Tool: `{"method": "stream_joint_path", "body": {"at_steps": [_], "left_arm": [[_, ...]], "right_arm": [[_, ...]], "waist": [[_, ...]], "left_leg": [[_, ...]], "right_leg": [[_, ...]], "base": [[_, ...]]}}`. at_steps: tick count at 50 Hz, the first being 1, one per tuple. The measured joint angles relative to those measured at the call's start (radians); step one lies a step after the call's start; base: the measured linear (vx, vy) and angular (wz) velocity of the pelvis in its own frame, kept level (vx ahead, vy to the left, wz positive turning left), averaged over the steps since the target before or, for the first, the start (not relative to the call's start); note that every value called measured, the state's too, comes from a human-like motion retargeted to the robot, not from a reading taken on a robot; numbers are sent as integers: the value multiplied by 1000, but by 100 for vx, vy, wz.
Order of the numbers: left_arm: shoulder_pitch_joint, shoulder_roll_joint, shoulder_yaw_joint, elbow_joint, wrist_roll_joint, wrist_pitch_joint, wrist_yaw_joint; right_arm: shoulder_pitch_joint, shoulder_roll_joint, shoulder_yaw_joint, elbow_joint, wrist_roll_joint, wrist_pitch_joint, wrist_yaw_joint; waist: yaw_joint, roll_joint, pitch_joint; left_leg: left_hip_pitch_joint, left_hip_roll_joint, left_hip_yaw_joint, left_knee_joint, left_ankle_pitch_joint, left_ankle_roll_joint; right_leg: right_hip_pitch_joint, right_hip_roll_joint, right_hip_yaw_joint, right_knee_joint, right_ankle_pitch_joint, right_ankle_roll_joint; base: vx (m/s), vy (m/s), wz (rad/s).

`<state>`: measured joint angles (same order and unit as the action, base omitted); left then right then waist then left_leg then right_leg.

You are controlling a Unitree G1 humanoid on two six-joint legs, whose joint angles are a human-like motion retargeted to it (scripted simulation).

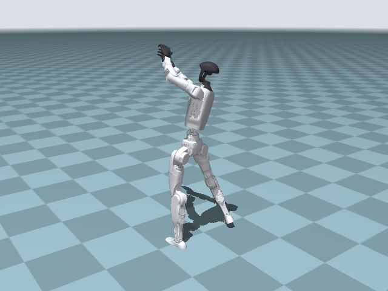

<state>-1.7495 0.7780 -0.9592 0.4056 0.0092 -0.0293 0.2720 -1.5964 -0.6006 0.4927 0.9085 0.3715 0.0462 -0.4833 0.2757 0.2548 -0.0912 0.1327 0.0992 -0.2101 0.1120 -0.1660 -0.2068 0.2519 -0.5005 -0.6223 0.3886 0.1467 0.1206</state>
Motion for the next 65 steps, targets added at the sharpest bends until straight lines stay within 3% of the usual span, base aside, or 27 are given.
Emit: {"method": "stream_joint_path", "body": {"at_steps": [7, 15, 22, 30, 36, 44, 50, 55, 61, 65], "left_arm": [[42, 109, 106, -103, -92, -28, 41], [214, 198, 246, -245, -91, -74, 134], [501, 201, 484, -377, -86, -116, 160], [773, 117, 657, -436, 27, -108, 211], [891, 23, 665, -395, 77, -108, 287], [976, -29, 660, -110, 162, -57, 299], [1075, 53, 639, 199, 130, -16, 345], [1193, 143, 685, 431, 139, 21, 336], [1283, 110, 890, 639, -203, 29, 231], [1299, 66, 1001, 727, -421, 24, 170]], "right_arm": [[-192, -65, 126, -170, -117, 4, 30], [-203, -76, 184, -318, -224, -3, 29], [-66, -143, 207, -542, -325, -34, 14], [354, -321, 180, -947, -706, -36, 1], [981, -317, -5, -1082, -672, -93, -5], [1591, -326, -287, -840, -733, -84, 56], [1713, -448, -519, -561, -725, -30, 58], [1776, -599, -750, -470, -673, 3, -42], [1891, -797, -1061, -370, -676, 83, -123], [1955, -932, -1241, -284, -747, 158, -176]], "waist": [[58, -64, 30], [104, -123, 51], [114, -132, 113], [71, -152, 171], [-46, -164, 202], [-397, -117, 294], [-649, -98, 353], [-774, -121, 379], [-844, -145, 353], [-887, -176, 320]], "left_leg": [[15, -38, -121, -39, 20, 9], [-8, -59, -119, -43, 26, 21], [-21, -32, -23, -21, 13, 16], [-52, 11, 172, 22, -6, 7], [-41, 58, 353, 65, -5, 7], [8, 150, 560, 115, 61, -1], [36, 205, 686, 165, 160, -9], [33, 222, 670, 264, 255, -9], [-11, 169, 491, 354, 388, -50], [-32, 65, 404, 343, 490, -55]], "right_leg": [[36, -11, 92, 30, 105, 3], [-21, -33, 149, 60, 136, 20], [-37, -15, 84, 2, 62, 40], [-75, 36, 13, -159, -54, 88], [-154, 85, 130, -237, -103, 122], [-222, 194, 333, -301, -111, 113], [-338, 277, 527, -268, -109, 89], [-383, 343, 688, -286, -87, 78], [-400, 376, 827, -328, -76, 71], [-420, 324, 895, -343, -78, 90]], "base": [[5, 11, 94], [2, 4, 3], [-5, -4, -72], [-8, -15, -129], [-5, -24, -161], [1, -27, -133], [5, -27, -169], [9, -23, -180], [10, -13, -137], [6, 2, -72]]}}
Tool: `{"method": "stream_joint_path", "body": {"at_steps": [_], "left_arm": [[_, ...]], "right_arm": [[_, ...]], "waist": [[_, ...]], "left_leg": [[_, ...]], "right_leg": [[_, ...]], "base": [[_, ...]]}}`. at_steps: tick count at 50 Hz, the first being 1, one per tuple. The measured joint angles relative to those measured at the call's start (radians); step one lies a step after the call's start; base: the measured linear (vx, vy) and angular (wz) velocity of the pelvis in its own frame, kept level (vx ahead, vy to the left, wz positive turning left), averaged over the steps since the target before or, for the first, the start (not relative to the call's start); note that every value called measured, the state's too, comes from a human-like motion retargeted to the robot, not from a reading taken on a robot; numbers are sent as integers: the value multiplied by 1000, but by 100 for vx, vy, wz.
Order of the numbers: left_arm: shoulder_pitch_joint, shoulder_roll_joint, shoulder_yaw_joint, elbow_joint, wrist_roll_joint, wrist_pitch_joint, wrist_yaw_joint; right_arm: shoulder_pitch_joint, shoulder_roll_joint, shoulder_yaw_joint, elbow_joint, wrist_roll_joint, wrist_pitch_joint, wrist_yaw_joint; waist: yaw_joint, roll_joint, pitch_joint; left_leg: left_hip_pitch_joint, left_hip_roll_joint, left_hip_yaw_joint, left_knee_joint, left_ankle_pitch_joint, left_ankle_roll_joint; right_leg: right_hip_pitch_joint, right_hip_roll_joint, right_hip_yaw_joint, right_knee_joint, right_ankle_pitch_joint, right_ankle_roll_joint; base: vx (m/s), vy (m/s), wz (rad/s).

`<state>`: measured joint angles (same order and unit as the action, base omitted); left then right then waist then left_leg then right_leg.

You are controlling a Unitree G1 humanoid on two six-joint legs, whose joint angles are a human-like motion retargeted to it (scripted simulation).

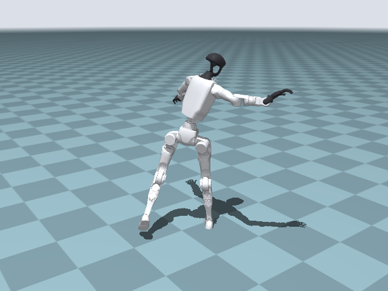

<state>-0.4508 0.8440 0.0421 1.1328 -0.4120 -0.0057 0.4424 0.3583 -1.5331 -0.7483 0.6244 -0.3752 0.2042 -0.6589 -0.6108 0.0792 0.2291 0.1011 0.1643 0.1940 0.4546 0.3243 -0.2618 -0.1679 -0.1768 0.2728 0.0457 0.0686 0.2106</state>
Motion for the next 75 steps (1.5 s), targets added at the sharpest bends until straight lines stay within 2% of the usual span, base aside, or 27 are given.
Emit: {"method": "stream_joint_path", "body": {"at_steps": [6, 12, 16, 20, 23, 26, 31, 34, 36, 39, 42, 46, 52, 56, 61, 65, 70, 75], "left_arm": [[74, -12, 56, -50, 1, -49, -25], [155, 16, 29, -262, 88, -109, -18], [137, 37, -66, -417, 119, -145, 34], [22, 48, -226, -557, 183, -156, 94], [-118, 37, -377, -628, 276, -147, 123], [-277, 30, -529, -631, 443, -118, 138], [-523, -63, -694, -506, 734, -48, 151], [-674, -181, -757, -394, 735, -20, 158], [-774, -247, -782, -339, 688, -3, 143], [-919, -289, -823, -326, 592, 17, 57], [-1054, -276, -861, -370, 500, 31, -53], [-1185, -213, -883, -472, 439, 35, -95], [-1248, -118, -840, -674, 360, 1, -74], [-1180, 14, -765, -822, 340, -38, -44], [-951, 164, -591, -985, 325, -99, -21], [-609, 204, -365, -1090, 299, -147, -9], [-37, 65, -52, -1125, 150, -186, -57], [390, -224, 112, -875, -14, -116, -156]], "right_arm": [[76, -182, -158, 172, -140, 74, -23], [97, -266, -232, 415, -140, 90, -18], [62, -234, -279, 506, 64, 60, -75], [-18, -125, -282, 543, 407, -5, -209], [-155, 10, -142, 589, 598, -53, -286], [-456, 223, 210, 680, 702, -78, -296], [-854, 682, 693, 770, 786, -130, -92], [-1064, 941, 928, 741, 671, -127, 30], [-1231, 1062, 1058, 692, 587, -97, 105], [-1494, 1153, 1183, 579, 583, -76, 236], [-1740, 1167, 1240, 476, 661, -79, 316], [-1998, 1131, 1247, 433, 733, -82, 270], [-2172, 1004, 1272, 411, 710, -77, 217], [-2188, 958, 1288, 360, 675, -85, 202], [-2146, 926, 1276, 274, 621, -103, 185], [-2065, 910, 1256, 184, 572, -117, 173], [-1896, 903, 1238, 24, 484, -125, 170], [-1653, 883, 1237, -162, 397, -128, 179]], "waist": [[-66, -30, 1], [-101, -12, 38], [-95, 51, 80], [-49, 164, 135], [18, 264, 151], [87, 326, 132], [198, 384, 47], [312, 392, -21], [394, 388, -58], [524, 371, -94], [652, 341, -116], [805, 287, -137], [1005, 177, -178], [1042, 114, -191], [1063, 51, -185], [1077, 15, -167], [1082, -18, -136], [1071, -62, -105]], "left_leg": [[14, -77, 6, -53, 81, 0], [34, -95, 52, -111, 32, 0], [19, -85, 64, -135, -79, 0], [-26, -38, 77, -126, -221, 0], [-59, 15, 104, -108, -318, 0], [-81, 58, 134, -96, -404, 6], [-94, 58, 104, -129, -495, 31], [-97, 31, 23, -152, -519, 38], [-101, 6, -44, -158, -523, 38], [-103, -33, -137, -150, -522, 44], [-94, -67, -211, -140, -520, 52], [-59, -98, -281, -156, -516, 69], [-19, -120, -342, -226, -499, 87], [-10, -119, -375, -290, -476, 81], [-2, -108, -384, -360, -461, 69], [-5, -102, -367, -395, -456, 62], [-26, -97, -318, -401, -459, 55], [-51, -86, -238, -395, -465, 47]], "right_leg": [[-35, -43, 61, 22, -5, 27], [-64, -68, 54, 35, 7, 45], [-86, -86, -2, 47, 14, 50], [-91, -94, -94, 44, 22, 39], [-82, -93, -186, 51, 17, 21], [-67, -105, -286, 89, -6, 6], [11, -182, -476, 153, -35, -19], [78, -235, -588, 194, -36, -32], [128, -268, -658, 211, -21, -46], [211, -307, -748, 218, 20, -68], [291, -330, -822, 211, 75, -85], [366, -350, -878, 220, 144, -88], [354, -390, -869, 318, 200, -70], [365, -375, -863, 279, 251, -66], [338, -371, -840, 289, 258, -56], [316, -367, -835, 285, 223, -52], [302, -348, -853, 233, 127, -49], [265, -310, -807, 157, -2, -35]], "base": [[2, 5, -38], [-4, 7, 18], [-12, 10, 82], [-16, 13, 124], [-17, 14, 147], [-17, 18, 168], [-16, 26, 210], [-12, 29, 207], [-9, 30, 188], [-5, 30, 160], [0, 27, 127], [4, 21, 95], [6, 12, 56], [3, 6, 45], [0, 1, 10], [-5, -3, -16], [-9, -8, -50], [-9, -16, -83]]}}
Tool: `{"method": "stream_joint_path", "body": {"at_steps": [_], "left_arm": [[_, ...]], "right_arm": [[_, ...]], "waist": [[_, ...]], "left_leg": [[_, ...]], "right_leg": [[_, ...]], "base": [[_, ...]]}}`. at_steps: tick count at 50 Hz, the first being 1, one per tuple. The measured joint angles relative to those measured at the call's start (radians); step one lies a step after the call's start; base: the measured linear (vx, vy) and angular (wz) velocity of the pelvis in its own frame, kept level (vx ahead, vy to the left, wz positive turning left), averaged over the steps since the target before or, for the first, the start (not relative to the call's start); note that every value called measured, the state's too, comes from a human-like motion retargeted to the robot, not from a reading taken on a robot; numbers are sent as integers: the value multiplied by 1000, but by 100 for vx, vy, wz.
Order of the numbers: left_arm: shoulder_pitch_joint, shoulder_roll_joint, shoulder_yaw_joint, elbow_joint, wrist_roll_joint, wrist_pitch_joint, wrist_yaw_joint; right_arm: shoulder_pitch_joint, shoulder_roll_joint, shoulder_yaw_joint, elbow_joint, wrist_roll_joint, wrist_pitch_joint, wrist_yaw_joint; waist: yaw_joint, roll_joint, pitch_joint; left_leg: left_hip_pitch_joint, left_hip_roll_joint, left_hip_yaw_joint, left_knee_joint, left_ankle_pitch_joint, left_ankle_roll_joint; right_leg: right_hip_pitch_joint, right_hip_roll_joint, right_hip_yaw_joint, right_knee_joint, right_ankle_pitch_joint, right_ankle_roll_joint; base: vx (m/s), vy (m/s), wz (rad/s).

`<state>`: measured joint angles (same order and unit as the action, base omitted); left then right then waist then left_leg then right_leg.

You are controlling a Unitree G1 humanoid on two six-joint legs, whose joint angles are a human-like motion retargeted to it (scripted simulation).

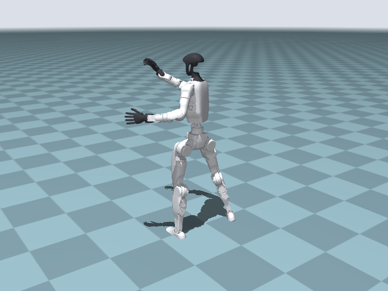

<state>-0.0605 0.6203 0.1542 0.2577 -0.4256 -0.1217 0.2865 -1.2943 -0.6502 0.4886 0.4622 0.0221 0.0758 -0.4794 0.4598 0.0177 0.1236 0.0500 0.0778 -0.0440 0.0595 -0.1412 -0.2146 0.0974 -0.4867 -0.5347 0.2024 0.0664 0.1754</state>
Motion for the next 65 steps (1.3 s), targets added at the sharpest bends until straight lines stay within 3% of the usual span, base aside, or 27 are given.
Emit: {"method": "stream_joint_path", "body": {"at_steps": [7, 10, 12, 15, 22, 25, 31, 35, 40, 45, 50, 55, 60, 65], "left_arm": [[211, -460, 172, 544, -727, 101, -44], [245, -564, 214, 655, -854, 53, 46], [259, -597, 216, 650, -910, 4, 127], [228, -614, 239, 580, -905, -37, 225], [166, -407, 222, 213, -587, -87, 271], [137, -252, 251, 68, -263, -66, 305], [49, 139, 273, -62, 186, 9, 330], [-76, 368, 161, -12, 396, 65, 282], [-264, 540, -136, 112, 565, 75, 135], [-429, 577, -403, 253, 680, 54, 74], [-543, 549, -511, 377, 717, 56, 184], [-632, 537, -587, 391, 712, 65, 322], [-802, 525, -769, 316, 708, 66, 283], [-1078, 449, -997, 192, 664, 76, 71]], "right_arm": [[414, -36, -19, -180, -53, 25, 3], [636, -32, -87, -211, -30, -21, -38], [799, -25, -153, -216, -2, -81, -69], [1020, 5, -259, -207, 38, -95, -104], [1371, 13, -480, -125, 19, -90, -122], [1439, -12, -593, -81, -31, -10, -107], [1557, -146, -801, 9, -96, 7, -75], [1629, -260, -921, 85, -148, 21, -36], [1695, -435, -1059, 194, -185, 42, -27], [1751, -648, -1192, 333, -277, 82, -59], [1796, -827, -1304, 481, -387, 144, -144], [1749, -893, -1381, 611, -211, 147, -225], [1583, -818, -1388, 747, 286, 61, -297], [1426, -540, -1166, 878, 544, 14, -305]], "waist": [[-91, -11, 39], [-156, 8, 58], [-197, 22, 71], [-257, 45, 96], [-438, 97, 139], [-530, 118, 154], [-698, 133, 163], [-795, 141, 163], [-916, 144, 169], [-1028, 132, 191], [-1118, 109, 242], [-1157, 115, 292], [-1119, 180, 282], [-962, 257, 171]], "left_leg": [[4, 63, 110, -12, 17, -3], [20, 108, 140, -11, 35, 9], [28, 138, 155, 7, 43, 28], [35, 182, 190, 44, 55, 38], [72, 262, 367, 144, 105, 37], [101, 279, 465, 163, 162, 30], [115, 278, 520, 234, 230, 29], [95, 266, 488, 273, 266, 21], [84, 241, 478, 281, 290, 6], [92, 205, 521, 253, 278, -6], [95, 165, 564, 211, 227, -20], [74, 137, 585, 182, 134, -21], [18, 131, 564, 199, 27, -7], [-69, 116, 417, 249, -33, 5]], "right_leg": [[-83, 68, 143, -14, -125, 5], [-104, 109, 179, 10, -151, 0], [-111, 136, 201, 26, -160, -10], [-126, 179, 237, 41, -161, -15], [-161, 266, 364, 67, -174, -20], [-185, 294, 424, 74, -166, -10], [-191, 327, 541, 20, -130, 5], [-201, 335, 598, -20, -97, 6], [-226, 329, 649, -47, -63, 20], [-266, 309, 687, -55, -38, 29], [-307, 278, 697, -57, -15, 37], [-340, 236, 659, -46, 0, 53], [-341, 167, 539, -3, -15, 64], [-270, 69, 338, 61, -30, 61]], "base": [[-6, -24, -82], [-2, -31, -58], [1, -34, -57], [3, -35, -69], [7, -31, -104], [9, -23, -132], [9, -13, -116], [7, -3, -80], [4, 4, -55], [-1, 12, -35], [-8, 18, -1], [-13, 22, 53], [-13, 26, 138], [-5, 31, 213]]}}
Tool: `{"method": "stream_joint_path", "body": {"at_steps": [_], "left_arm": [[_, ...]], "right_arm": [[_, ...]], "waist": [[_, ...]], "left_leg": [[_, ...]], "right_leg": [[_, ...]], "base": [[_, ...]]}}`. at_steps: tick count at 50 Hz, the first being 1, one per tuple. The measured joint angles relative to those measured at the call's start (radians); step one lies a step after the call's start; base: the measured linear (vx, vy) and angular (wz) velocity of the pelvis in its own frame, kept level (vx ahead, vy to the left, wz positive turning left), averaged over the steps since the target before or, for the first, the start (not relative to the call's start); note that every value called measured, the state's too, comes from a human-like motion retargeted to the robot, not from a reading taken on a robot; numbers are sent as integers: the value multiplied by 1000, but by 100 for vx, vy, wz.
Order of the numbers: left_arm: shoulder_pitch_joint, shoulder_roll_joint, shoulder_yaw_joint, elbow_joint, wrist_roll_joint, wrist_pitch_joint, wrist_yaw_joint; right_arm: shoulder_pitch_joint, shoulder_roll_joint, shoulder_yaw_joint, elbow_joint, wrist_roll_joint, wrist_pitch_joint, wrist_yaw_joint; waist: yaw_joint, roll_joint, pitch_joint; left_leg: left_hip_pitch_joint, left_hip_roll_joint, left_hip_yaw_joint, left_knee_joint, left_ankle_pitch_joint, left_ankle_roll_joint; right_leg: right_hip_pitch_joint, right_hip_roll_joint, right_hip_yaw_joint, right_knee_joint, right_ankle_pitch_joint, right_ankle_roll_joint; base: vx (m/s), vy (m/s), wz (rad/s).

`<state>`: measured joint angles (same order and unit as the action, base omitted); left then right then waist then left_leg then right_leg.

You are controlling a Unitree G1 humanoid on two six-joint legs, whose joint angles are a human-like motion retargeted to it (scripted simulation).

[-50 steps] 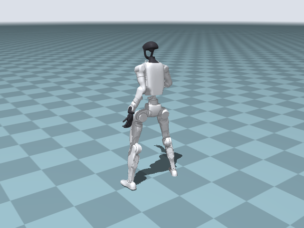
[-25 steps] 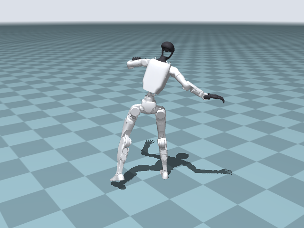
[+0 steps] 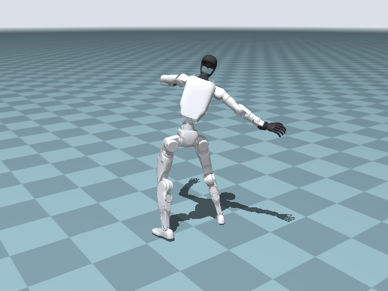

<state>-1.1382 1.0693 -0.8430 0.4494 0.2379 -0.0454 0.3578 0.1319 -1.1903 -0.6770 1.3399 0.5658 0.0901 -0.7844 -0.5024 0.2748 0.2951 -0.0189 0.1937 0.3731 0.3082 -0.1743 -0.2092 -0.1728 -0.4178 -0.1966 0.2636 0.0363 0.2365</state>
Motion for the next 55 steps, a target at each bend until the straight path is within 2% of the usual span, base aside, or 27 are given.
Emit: {"method": "stream_joint_path", "body": {"at_steps": [6, 9, 12, 16, 22, 28, 30, 33, 34, 36, 38, 42, 48, 50, 55], "left_arm": [[-289, -132, -159, -169, -48, 10, -40], [-402, -145, -180, -237, -85, 12, -23], [-489, -102, -197, -292, -119, 12, -10], [-555, 26, -210, -351, -184, -6, 15], [-476, 297, -153, -430, -315, -81, 52], [-177, 489, 29, -429, -444, -129, 43], [106, 493, 270, -407, -475, -139, 22], [653, 397, 751, -385, -511, -142, -15], [790, 350, 866, -375, -525, -141, -28], [1000, 246, 1032, -346, -542, -136, -51], [1152, 133, 1139, -306, -547, -126, -68], [1320, -127, 1235, -175, -623, -99, -100], [1347, -524, 1288, 151, -1041, -61, -132], [1345, -620, 1309, 269, -1119, -42, -116], [1287, -754, 1317, 574, -1113, -18, -80]], "right_arm": [[-311, 447, 399, 28, 35, -3, 30], [-562, 550, 609, -16, -36, 14, 18], [-846, 550, 827, -91, -189, 54, 8], [-1241, 453, 1079, -226, -330, 78, 59], [-1766, 392, 1367, -313, -417, 62, 120], [-2031, 433, 1460, -292, -445, 73, 125], [-2078, 443, 1485, -295, -458, 73, 133], [-2119, 466, 1522, -324, -481, 73, 138], [-2123, 473, 1527, -340, -490, 72, 139], [-2119, 486, 1526, -381, -519, 71, 142], [-2098, 493, 1522, -431, -569, 72, 149], [-2012, 477, 1531, -567, -752, 84, 182], [-1781, 365, 1597, -819, -1053, 94, 233], [-1672, 327, 1607, -889, -1091, 78, 250], [-1298, 248, 1538, -986, -1109, 25, 312]], "waist": [[351, 40, -175], [533, 39, -234], [696, 25, -263], [860, -7, -261], [977, -81, -253], [1007, -184, -275], [1018, -195, -282], [1035, -165, -286], [1036, -158, -282], [1035, -148, -271], [1030, -142, -258], [1012, -150, -226], [980, -190, -168], [969, -201, -154], [951, -239, -113]], "left_leg": [[-26, -61, -231, 2, -10, 10], [3, -96, -314, -27, -4, 16], [43, -125, -372, -43, -5, 20], [74, -165, -434, -46, -5, 22], [86, -202, -535, -89, 14, 28], [67, -196, -626, -161, 48, 24], [56, -180, -645, -176, 56, 18], [46, -122, -659, -178, 54, 3], [44, -107, -661, -177, 52, 0], [39, -84, -658, -174, 50, -5], [34, -68, -648, -171, 49, -6], [33, -64, -611, -174, 51, 6], [56, -87, -536, -186, 56, 23], [62, -81, -508, -189, 54, 21], [70, -62, -429, -186, 44, 10]], "right_leg": [[120, -90, -171, 120, 65, -33], [184, -111, -195, 141, 128, -72], [236, -130, -200, 170, 185, -89], [289, -149, -176, 185, 254, -85], [319, -127, -40, 174, 352, -44], [302, -50, 157, 151, 433, 9], [297, -16, 211, 138, 455, 25], [299, 54, 244, 109, 485, 25], [298, 69, 245, 107, 487, 25], [296, 88, 239, 103, 487, 25], [294, 95, 221, 89, 487, 25], [288, 73, 171, 67, 470, 25], [264, 1, 86, 100, 379, 23], [257, -9, 52, 108, 337, 12], [251, -33, -69, 108, 200, -28]], "base": [[3, 34, 204], [5, 34, 154], [7, 28, 114], [6, 19, 94], [6, 7, 90], [4, -3, 76], [0, -8, 44], [-3, -13, 12], [-4, -14, -3], [-5, -12, -16], [-6, -7, -34], [-6, -3, -49], [-7, -2, -59], [-8, -7, -71], [-10, -12, -84]]}}
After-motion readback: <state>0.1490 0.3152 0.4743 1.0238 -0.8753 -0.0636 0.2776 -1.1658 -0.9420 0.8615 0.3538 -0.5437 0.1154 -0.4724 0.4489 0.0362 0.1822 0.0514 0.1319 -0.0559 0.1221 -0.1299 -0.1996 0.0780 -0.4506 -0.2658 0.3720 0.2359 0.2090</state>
